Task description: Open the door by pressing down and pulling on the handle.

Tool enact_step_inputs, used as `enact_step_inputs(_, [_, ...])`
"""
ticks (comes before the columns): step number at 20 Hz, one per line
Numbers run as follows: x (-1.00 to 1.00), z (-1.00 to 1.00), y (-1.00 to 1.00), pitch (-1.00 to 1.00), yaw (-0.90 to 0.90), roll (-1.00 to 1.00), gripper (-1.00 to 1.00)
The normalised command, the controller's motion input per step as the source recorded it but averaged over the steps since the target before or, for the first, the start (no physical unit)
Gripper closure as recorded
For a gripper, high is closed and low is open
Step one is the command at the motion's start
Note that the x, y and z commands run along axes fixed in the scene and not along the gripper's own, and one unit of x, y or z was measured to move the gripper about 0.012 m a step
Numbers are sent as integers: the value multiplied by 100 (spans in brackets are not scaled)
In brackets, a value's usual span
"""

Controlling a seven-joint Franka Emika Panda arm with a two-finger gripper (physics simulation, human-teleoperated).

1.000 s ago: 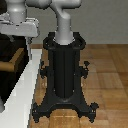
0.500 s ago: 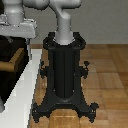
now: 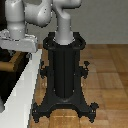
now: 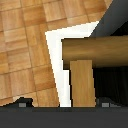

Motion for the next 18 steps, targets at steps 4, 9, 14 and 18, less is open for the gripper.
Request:
enact_step_inputs(4, [0,-25,-25,0,0,0,-100])
enact_step_inputs(9, [0,0,0,0,0,0,100])
enact_step_inputs(14, [0,0,0,0,0,0,100])
enact_step_inputs(18, [0,0,0,0,0,0,100])
